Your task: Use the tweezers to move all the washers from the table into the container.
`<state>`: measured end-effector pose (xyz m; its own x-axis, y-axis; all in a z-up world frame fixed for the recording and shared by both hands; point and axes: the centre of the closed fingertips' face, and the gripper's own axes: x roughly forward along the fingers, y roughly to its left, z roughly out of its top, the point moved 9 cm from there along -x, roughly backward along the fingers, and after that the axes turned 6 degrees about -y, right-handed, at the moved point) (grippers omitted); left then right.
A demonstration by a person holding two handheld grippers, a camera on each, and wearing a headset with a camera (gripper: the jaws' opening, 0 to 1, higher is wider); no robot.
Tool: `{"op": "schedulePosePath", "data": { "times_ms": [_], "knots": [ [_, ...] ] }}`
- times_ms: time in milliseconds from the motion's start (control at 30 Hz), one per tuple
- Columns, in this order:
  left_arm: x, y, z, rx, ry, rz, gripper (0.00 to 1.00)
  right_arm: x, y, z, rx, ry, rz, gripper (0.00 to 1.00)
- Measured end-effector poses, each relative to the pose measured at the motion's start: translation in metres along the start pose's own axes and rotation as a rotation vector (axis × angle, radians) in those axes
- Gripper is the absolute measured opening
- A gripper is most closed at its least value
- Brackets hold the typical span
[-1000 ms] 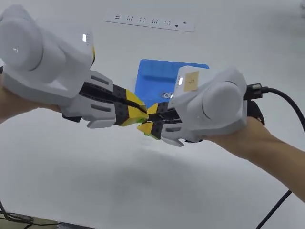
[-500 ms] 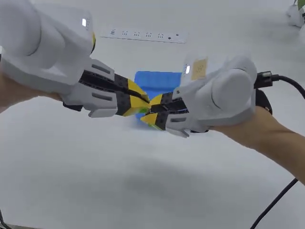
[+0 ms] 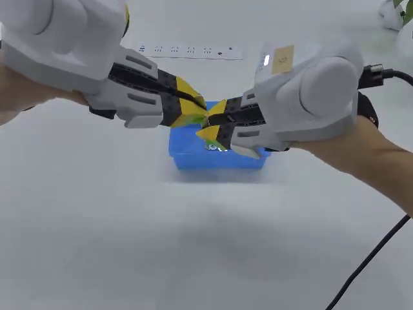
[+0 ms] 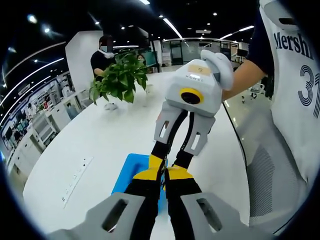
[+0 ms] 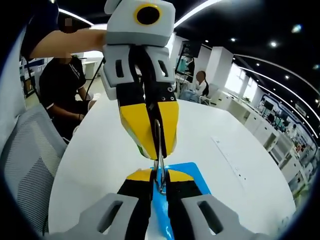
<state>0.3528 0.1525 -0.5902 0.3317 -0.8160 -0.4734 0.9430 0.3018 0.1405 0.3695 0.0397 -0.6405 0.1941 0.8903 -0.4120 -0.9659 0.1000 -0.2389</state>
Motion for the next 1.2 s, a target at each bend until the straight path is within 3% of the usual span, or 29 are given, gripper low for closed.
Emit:
{"op": "schedulePosePath", "data": {
  "times_ms": [333,633,800,933,1200],
  "knots": [
    [0.026,0.021,-0.013,-0.011,0.001,-0.03,0.07,0.007,-0.019,-0.024,0.021,0.03,-0.013,0.1],
    [0.04,0.034,-0.034,-0.026,0.041,-0.055,0.07,0.022,-0.028,-0.045,0.042,0.059,0.005,0.1],
    [0.05,0.045,-0.047,-0.041,0.039,-0.065,0.07,0.028,-0.033,-0.057,0.085,0.054,0.016,0.1],
    [0.058,0.049,-0.057,-0.063,0.047,-0.08,0.07,0.032,-0.034,-0.066,0.098,0.069,0.024,0.1],
    [0.066,0.049,-0.064,-0.081,0.053,-0.094,0.07,0.034,-0.035,-0.077,0.117,0.084,0.027,0.1]
  ]
}}
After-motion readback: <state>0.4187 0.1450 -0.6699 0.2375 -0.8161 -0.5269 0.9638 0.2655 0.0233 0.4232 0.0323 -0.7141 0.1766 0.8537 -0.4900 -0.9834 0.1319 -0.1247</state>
